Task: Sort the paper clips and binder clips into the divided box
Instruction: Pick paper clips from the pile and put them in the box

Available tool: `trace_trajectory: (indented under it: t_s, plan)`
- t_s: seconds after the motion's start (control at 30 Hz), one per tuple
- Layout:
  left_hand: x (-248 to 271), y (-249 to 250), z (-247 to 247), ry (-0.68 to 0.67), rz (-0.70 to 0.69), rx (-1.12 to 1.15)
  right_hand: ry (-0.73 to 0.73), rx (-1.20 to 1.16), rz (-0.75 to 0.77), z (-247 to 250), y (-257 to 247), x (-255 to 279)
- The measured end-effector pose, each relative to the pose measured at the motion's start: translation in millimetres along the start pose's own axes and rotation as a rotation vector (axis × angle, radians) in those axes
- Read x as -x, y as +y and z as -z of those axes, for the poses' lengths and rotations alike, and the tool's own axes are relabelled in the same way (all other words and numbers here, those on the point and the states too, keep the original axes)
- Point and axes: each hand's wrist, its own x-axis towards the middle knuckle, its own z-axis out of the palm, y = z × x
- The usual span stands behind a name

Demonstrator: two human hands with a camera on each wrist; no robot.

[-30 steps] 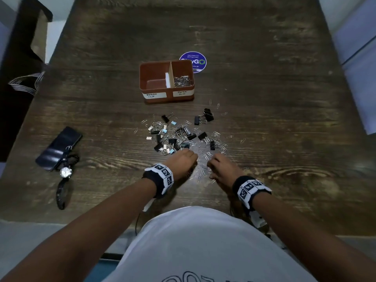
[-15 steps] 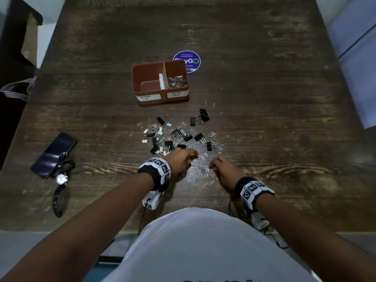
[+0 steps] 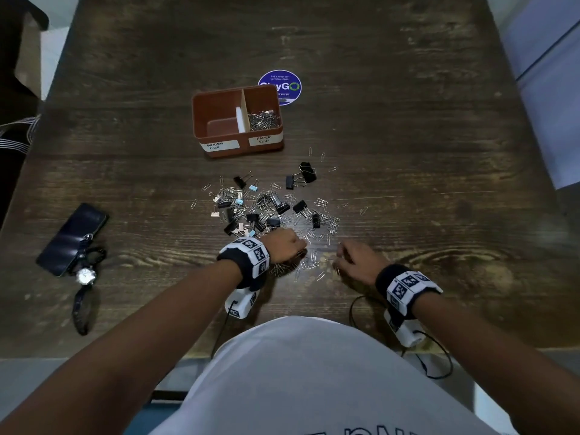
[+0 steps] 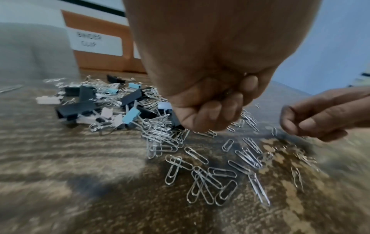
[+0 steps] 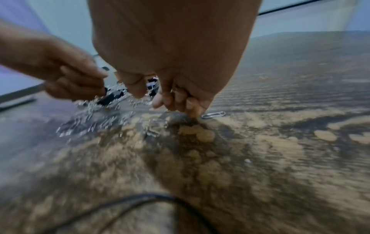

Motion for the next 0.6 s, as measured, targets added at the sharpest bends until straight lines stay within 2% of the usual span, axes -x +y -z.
trace_trajectory:
  t_s: [0.13, 0.23, 0.33, 0.47, 0.6]
  plan:
    - [-4.4, 4.3, -7.7, 0.045, -0.125, -0.357, 0.004, 0.213, 0.072, -12.6, 9.0, 10.7]
    - [-7.3, 8.6, -19.6, 0.071, -0.228, -0.552, 0.085, 0.221, 0.141, -19.6, 14.9, 11.3]
    - [-16.0, 1.9, -33.9, 0.009, -0.291, -0.693, 0.104, 0.164, 0.095, -20.6, 17.1, 11.5]
    - [-19.4, 3.6, -41.0, -0.013, -0.282, -0.696, 0.089, 0.154, 0.037, -22.3, 17.9, 12.2]
    - [-17.5, 8.4, -39.9, 0.015, -0.231, -0.654, 0.139, 0.099, -0.022, -24.8, 16.4, 17.9]
